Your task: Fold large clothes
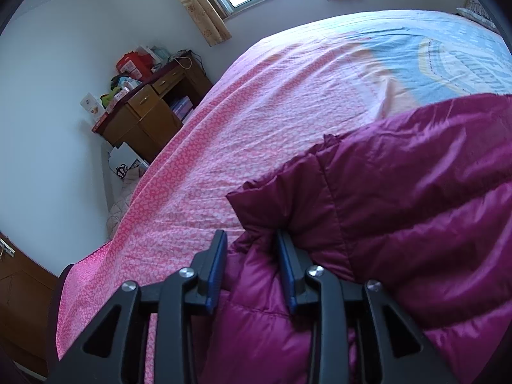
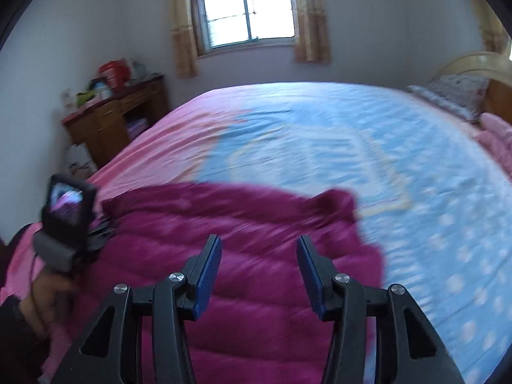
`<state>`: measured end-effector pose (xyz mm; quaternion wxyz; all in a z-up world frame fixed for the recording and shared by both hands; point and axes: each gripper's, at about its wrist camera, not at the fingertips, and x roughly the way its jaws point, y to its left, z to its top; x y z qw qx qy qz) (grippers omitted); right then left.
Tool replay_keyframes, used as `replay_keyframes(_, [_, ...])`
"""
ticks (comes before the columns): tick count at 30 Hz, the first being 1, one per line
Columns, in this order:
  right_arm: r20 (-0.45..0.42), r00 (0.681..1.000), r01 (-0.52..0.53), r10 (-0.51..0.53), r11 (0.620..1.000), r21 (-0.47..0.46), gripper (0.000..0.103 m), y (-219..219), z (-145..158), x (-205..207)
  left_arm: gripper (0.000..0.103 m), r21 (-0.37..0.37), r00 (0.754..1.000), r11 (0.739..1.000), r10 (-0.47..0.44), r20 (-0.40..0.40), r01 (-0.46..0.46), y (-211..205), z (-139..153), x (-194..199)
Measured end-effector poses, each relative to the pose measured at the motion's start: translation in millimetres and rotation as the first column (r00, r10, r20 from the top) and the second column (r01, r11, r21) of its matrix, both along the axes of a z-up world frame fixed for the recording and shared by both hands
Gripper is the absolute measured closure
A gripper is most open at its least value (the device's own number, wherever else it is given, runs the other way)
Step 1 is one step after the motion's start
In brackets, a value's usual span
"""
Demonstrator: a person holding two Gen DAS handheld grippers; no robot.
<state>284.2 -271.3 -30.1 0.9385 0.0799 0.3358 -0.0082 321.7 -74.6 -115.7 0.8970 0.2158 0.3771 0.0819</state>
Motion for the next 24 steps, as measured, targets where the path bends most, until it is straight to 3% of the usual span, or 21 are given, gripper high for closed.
replay_keyframes(4, [-0.044,0.999,-0.025,0.027,0.998,0.052,0.053,36,-35,20,0.062,-0.042,1.0,0.999,0.009,-0.002,-0.009,7,3,2])
replay_keyframes(9, [-0.013,1.0,-0.018,0.017,0.994,-0.112,0.053,55,-65,28,0.062,-0.097,1.0,0.995,0.004,-0.011,-0.005,15,5,5])
replay_keyframes(16, [-0.073,0.997,-0.031,0.025,0.995,-0.094,0.053,49,-76,44,0.061,-0.111,1.0,0.994,0.004,-0.011,-0.005,17,5,9])
replay_keyframes(21, [-0.094,0.996,-0.025,0.012,0.99,-0.137,0.053,58,-79,49,0.058,-0.105,1.0,0.994,0.01,-0.008,-0.011,18,4,9])
replay_keyframes(24, [-0.11,0.994,-0.023,0.005,0.986,-0.167,0.053,64,-81,55,0.058,-0.158,1.0,0.987,-0.007,-0.019,0.004,25,7,6])
